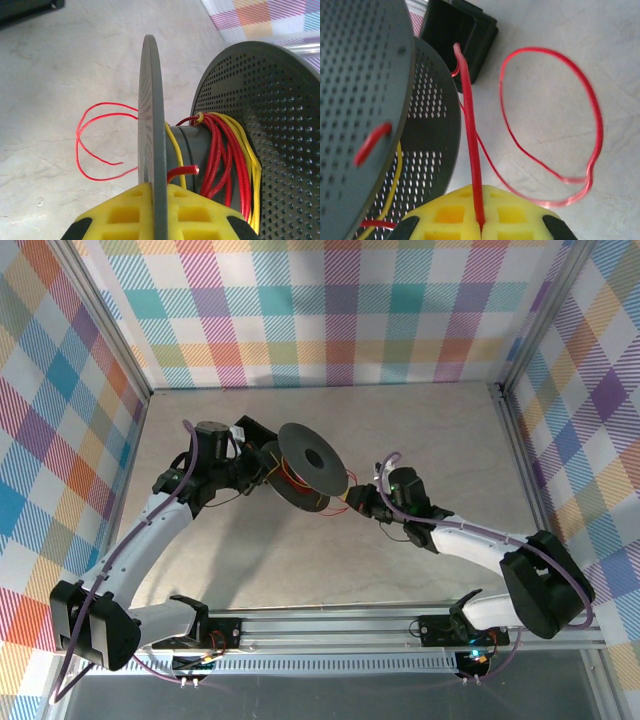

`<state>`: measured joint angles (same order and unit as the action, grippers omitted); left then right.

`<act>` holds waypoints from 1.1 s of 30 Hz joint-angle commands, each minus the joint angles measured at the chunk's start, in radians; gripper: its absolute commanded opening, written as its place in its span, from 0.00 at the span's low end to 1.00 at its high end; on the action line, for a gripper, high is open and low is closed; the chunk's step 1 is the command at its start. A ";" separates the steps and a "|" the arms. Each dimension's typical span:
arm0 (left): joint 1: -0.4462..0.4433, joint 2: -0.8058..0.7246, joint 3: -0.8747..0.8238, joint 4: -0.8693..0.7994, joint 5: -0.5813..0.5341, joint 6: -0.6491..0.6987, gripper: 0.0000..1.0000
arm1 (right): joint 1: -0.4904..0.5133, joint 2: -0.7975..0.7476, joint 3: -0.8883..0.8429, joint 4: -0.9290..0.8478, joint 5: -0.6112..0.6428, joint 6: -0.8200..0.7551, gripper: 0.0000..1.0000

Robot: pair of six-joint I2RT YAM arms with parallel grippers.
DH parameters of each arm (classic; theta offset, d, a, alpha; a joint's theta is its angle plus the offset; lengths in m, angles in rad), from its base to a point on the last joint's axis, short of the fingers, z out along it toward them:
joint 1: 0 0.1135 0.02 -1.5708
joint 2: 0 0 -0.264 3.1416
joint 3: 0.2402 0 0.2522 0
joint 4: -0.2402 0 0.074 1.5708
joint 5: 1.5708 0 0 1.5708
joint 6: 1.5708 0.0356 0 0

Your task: Wrap the cables

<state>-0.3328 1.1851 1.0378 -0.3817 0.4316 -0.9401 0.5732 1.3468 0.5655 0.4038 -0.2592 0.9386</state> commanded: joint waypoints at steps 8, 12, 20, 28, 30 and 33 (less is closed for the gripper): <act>0.028 -0.104 -0.008 0.352 0.288 -0.143 0.00 | -0.125 0.115 0.018 -0.021 -0.129 -0.014 0.00; 0.028 -0.108 -0.002 0.316 0.284 -0.113 0.00 | -0.130 0.090 0.019 -0.073 -0.109 -0.049 0.00; 0.027 -0.098 0.048 0.144 0.185 0.039 0.00 | -0.128 -0.022 0.005 -0.101 -0.203 -0.082 0.29; 0.028 -0.077 0.082 0.046 0.124 0.125 0.00 | -0.128 -0.210 -0.069 -0.177 -0.237 -0.156 0.54; 0.028 -0.067 0.085 0.046 0.122 0.130 0.00 | -0.128 -0.246 -0.089 -0.166 -0.273 -0.188 0.62; 0.028 -0.052 0.087 0.052 0.126 0.134 0.00 | -0.127 -0.293 -0.116 -0.131 -0.341 -0.229 0.74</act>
<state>-0.3218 1.1431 1.0634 -0.3943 0.5308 -0.8234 0.4515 1.0866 0.4782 0.2752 -0.5262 0.7746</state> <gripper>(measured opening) 0.070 0.728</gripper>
